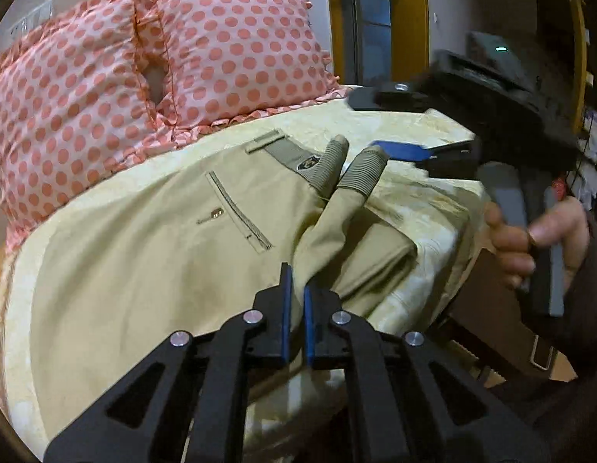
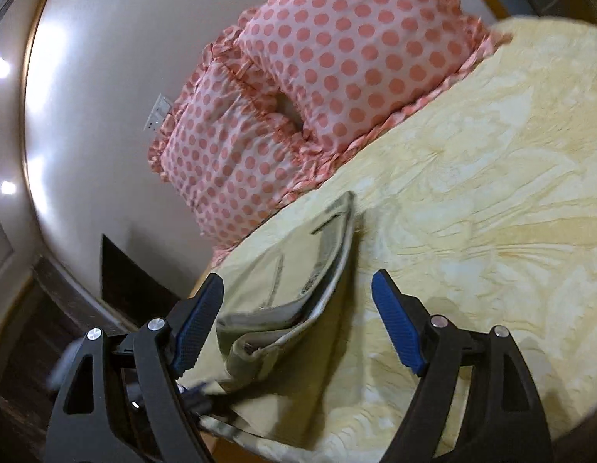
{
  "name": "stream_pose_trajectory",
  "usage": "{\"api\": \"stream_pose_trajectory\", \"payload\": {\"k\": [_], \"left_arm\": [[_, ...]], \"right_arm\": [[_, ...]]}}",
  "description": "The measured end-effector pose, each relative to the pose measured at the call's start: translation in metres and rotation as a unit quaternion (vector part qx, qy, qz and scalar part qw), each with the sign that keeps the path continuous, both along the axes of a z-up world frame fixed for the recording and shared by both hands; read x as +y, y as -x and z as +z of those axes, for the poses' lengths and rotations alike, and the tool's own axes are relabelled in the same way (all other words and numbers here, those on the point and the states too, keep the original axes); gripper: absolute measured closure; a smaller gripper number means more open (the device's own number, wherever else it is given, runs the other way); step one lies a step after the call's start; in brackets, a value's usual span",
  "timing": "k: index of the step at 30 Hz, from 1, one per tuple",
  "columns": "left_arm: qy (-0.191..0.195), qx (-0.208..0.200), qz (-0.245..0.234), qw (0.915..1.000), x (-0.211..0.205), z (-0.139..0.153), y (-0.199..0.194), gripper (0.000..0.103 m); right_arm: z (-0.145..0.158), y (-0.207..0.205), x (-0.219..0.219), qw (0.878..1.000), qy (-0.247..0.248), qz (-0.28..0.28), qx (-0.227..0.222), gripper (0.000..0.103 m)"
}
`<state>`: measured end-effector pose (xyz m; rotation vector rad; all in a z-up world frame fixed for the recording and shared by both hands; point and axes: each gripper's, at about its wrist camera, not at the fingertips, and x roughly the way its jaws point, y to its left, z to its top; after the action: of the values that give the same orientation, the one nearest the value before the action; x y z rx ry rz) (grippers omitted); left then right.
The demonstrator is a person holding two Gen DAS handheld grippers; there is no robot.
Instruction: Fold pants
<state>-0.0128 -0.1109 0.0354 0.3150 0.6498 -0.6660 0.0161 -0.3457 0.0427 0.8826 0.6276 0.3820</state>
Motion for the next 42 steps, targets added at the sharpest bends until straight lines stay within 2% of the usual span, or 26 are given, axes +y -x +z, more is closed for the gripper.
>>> {"api": "stream_pose_trajectory", "payload": {"k": [3, 6, 8, 9, 10, 12, 14, 16, 18, 19, 20, 23, 24, 26, 27, 28, 29, 30, 31, 32, 34, 36, 39, 42], "left_arm": [[0.005, 0.005, -0.001, 1.0, 0.01, 0.004, 0.004, 0.098], [0.004, 0.019, -0.004, 0.9998, 0.009, 0.007, 0.006, 0.098], [0.019, 0.039, -0.011, 0.999, 0.016, 0.011, 0.005, 0.09], [0.041, 0.054, -0.017, 0.9976, 0.025, 0.019, 0.003, 0.078], [0.056, 0.057, -0.012, 0.9967, 0.035, 0.026, 0.001, 0.05], [0.094, 0.032, 0.027, 0.9947, 0.066, 0.048, -0.006, 0.022], [0.125, 0.008, 0.086, 0.9884, 0.104, 0.065, -0.024, 0.022], [0.12, -0.011, 0.162, 0.9794, 0.138, 0.069, -0.051, 0.021], [0.102, 0.004, 0.215, 0.9712, 0.162, 0.062, -0.083, 0.021], [0.096, 0.024, 0.234, 0.9673, 0.173, 0.055, -0.101, 0.023], [0.093, 0.062, 0.247, 0.9626, 0.184, 0.044, -0.123, 0.023], [0.117, 0.152, 0.235, 0.9529, 0.199, 0.022, -0.158, 0.032], [0.133, 0.188, 0.224, 0.9469, 0.202, 0.013, -0.169, 0.036], [0.158, 0.227, 0.205, 0.939, 0.201, 0.001, -0.183, 0.037], [0.161, 0.223, 0.203, 0.94, 0.198, 0.001, -0.184, 0.037], [0.16, 0.228, 0.197, 0.94, 0.195, 0.002, -0.185, 0.04], [0.161, 0.231, 0.195, 0.9396, 0.193, 0.002, -0.188, 0.049], [0.163, 0.24, 0.193, 0.9374, 0.192, 0.0, -0.193, 0.077], [0.167, 0.251, 0.189, 0.9346, 0.192, -0.002, -0.197, 0.088], [0.171, 0.255, 0.183, 0.934, 0.191, 0.0, -0.202, 0.091], [0.161, 0.247, 0.178, 0.9388, 0.184, 0.005, -0.209, 0.094], [0.15, 0.227, 0.181, 0.9451, 0.174, 0.015, -0.221, 0.095], [0.148, 0.19, 0.199, 0.95, 0.163, 0.027, -0.249, 0.096], [0.135, 0.148, 0.234, 0.9515, 0.151, 0.027, -0.278, 0.095]], "right_arm": [[-0.011, -0.014, 0.01, 0.999, -0.008, 0.023, 0.035, 0.022], [-0.008, -0.019, 0.024, 0.998, 0.034, 0.041, 0.044, 0.023], [-0.007, -0.022, 0.029, 0.997, 0.041, 0.052, 0.048, 0.023], [-0.007, -0.023, 0.032, 0.996, 0.047, 0.062, 0.049, 0.023], [-0.007, -0.023, 0.034, 0.995, 0.057, 0.066, 0.051, 0.024], [-0.007, -0.024, 0.041, 0.992, 0.085, 0.079, 0.052, 0.025], [-0.008, -0.025, 0.047, 0.989, 0.108, 0.088, 0.052, 0.025], [-0.009, -0.03, 0.053, 0.985, 0.134, 0.091, 0.053, 0.025], [-0.012, -0.039, 0.057, 0.983, 0.149, 0.093, 0.055, 0.028], [-0.013, -0.045, 0.061, 0.981, 0.159, 0.097, 0.055, 0.03], [-0.013, -0.049, 0.063, 0.981, 0.157, 0.105, 0.055, 0.034], [-0.014, -0.056, 0.062, 0.981, 0.135, 0.126, 0.065, 0.035], [-0.015, -0.057, 0.06, 0.982, 0.128, 0.124, 0.067, 0.037], [-0.018, -0.062, 0.055, 0.983, 0.117, 0.123, 0.069, 0.043], [-0.021, -0.065, 0.053, 0.983, 0.111, 0.126, 0.07, 0.047], [-0.025, -0.068, 0.053, 0.983, 0.102, 0.131, 0.073, 0.064], [-0.03, -0.071, 0.051, 0.984, 0.083, 0.137, 0.078, 0.082], [-0.036, -0.074, 0.047, 0.985, 0.048, 0.143, 0.082, 0.084], [-0.039, -0.078, 0.042, 0.985, 0.015, 0.146, 0.089, 0.086], [-0.037, -0.081, 0.04, 0.985, 0.005, 0.149, 0.086, 0.087], [-0.028, -0.09, 0.038, 0.985, -0.001, 0.152, 0.077, 0.088], [-0.017, -0.103, 0.037, 0.987, 0.014, 0.15, 0.064, 0.088], [-0.005, -0.139, 0.026, 0.991, 0.035, 0.118, 0.051, 0.092], [-0.015, -0.174, 0.011, 0.994, 0.053, 0.067, 0.071, 0.093]]}}
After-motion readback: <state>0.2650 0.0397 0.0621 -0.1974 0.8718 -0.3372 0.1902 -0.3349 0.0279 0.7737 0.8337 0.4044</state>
